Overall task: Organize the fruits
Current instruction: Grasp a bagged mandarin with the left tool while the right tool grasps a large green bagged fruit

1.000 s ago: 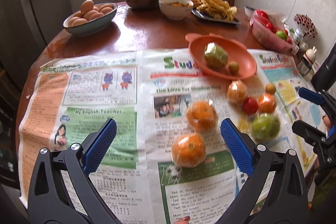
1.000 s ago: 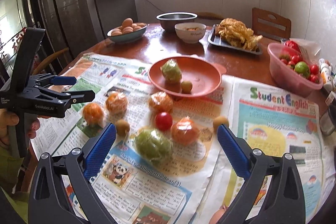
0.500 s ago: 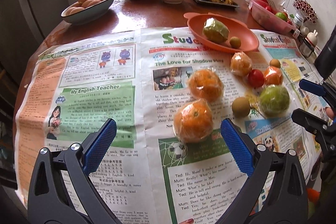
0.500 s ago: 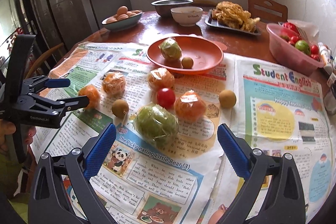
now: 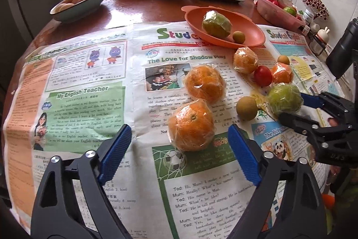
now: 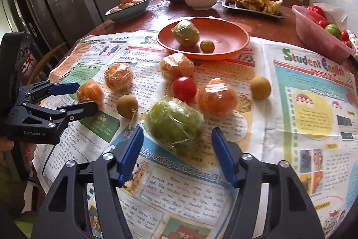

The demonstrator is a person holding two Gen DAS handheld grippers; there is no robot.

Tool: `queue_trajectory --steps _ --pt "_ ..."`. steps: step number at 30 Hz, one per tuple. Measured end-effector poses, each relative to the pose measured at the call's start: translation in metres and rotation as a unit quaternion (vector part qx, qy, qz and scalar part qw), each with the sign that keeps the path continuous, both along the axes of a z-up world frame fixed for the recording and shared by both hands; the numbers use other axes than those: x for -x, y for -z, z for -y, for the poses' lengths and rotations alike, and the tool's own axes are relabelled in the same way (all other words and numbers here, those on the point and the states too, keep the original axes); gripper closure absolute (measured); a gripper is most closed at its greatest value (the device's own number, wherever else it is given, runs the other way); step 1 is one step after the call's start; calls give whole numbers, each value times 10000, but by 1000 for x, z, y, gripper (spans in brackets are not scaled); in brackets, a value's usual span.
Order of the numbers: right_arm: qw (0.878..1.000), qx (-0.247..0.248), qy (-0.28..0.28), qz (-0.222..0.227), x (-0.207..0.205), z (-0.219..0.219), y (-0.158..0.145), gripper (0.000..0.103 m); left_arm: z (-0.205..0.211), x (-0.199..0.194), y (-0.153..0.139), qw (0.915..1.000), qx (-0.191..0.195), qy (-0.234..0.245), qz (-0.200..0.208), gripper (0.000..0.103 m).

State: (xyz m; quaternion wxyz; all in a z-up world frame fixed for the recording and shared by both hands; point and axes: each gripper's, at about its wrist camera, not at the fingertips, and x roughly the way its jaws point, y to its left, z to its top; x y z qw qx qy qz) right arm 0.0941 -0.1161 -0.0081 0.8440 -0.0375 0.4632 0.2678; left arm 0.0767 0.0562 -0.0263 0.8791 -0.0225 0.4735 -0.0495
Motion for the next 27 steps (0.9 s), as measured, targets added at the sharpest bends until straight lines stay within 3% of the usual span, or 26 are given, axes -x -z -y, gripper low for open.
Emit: queue_trajectory --steps 4,8,14,19,27 --pt "10000 -2 -22 19 -3 -5 2 43 1 -3 1 10000 81 34 -13 37" --pt "9999 45 -20 94 -6 -8 3 50 0 -6 2 9999 140 51 -36 43" --pt "9999 -26 -71 107 -6 -5 3 52 4 -8 4 9998 168 128 -51 52" --pt "9999 -120 -95 64 -3 -1 1 52 5 -9 3 9996 224 168 -58 69" --pt "9990 -296 -225 252 6 4 -18 53 5 -6 -4 9993 301 205 -27 70"
